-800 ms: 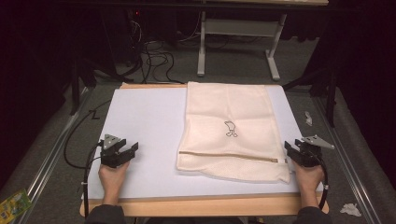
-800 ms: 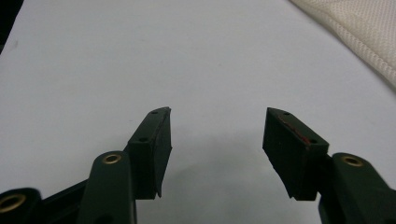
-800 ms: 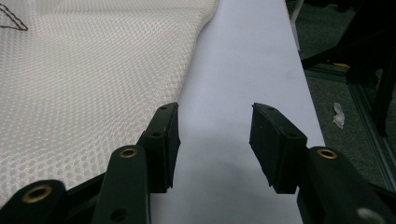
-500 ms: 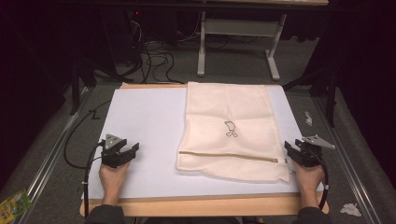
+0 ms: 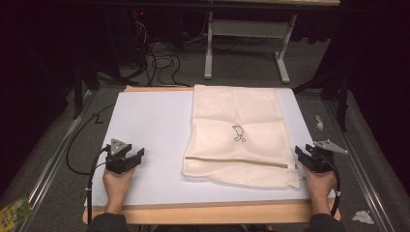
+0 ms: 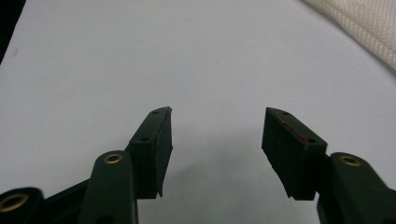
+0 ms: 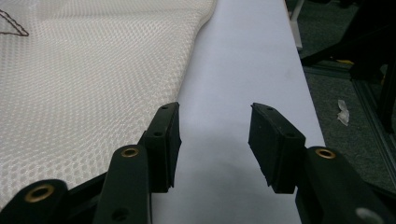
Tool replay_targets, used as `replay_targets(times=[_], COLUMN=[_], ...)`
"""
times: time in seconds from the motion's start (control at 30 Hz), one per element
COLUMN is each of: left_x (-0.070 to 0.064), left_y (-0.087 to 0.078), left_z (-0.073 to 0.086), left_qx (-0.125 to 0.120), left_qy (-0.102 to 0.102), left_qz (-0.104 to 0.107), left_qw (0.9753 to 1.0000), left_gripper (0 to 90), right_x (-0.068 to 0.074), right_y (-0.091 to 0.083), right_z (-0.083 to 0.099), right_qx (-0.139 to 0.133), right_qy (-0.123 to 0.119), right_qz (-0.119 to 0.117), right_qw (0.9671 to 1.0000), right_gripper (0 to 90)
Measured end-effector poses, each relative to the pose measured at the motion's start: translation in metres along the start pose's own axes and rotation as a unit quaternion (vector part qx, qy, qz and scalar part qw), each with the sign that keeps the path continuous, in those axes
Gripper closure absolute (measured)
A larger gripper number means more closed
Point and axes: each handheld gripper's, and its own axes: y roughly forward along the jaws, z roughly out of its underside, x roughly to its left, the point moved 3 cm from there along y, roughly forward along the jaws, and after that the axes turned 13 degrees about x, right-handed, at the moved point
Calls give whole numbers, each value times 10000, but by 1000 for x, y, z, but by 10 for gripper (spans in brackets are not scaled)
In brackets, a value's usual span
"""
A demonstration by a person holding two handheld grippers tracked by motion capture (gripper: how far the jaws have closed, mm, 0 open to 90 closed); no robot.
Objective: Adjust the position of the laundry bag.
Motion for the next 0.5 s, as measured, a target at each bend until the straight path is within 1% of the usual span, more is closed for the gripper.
replay_targets(times=[0.1,0.13,0.17,0.2,0.27,0.3,0.37,0.4,0.47,0.5], left_x=[0,-1,-1,-2,-3,-3,-5,-5,-7,-7], left_y=[-1,-2,-2,-4,-2,-1,0,0,2,3], left_z=[0,-1,-1,-1,-1,-2,-3,-4,-6,-6], left_qx=[-35,-87,-87,-144,-74,-36,4,18,48,48], left_qy=[10,29,29,68,83,124,196,198,229,208], left_qz=[69,48,48,30,38,41,34,59,74,109], left_qw=[10000,9999,9999,9999,9999,9999,9998,9998,9997,9997], left_gripper=[435,441,449,457,458,458,458,458,458,458], right_x=[0,0,0,0,0,-1,-2,-3,-3,-3], right_y=[0,0,-1,-1,-1,-1,0,0,0,0], right_z=[0,0,0,0,0,0,0,-1,-1,-1], right_qx=[-7,-15,-37,-58,-45,-26,14,25,37,20], right_qy=[39,34,28,76,93,82,171,204,221,166], right_qz=[36,26,23,55,93,94,70,52,40,38], right_qw=[10000,10000,10000,9999,9999,9999,9998,9998,9997,9999], right_gripper=[541,540,540,541,551,556,562,562,562,563])
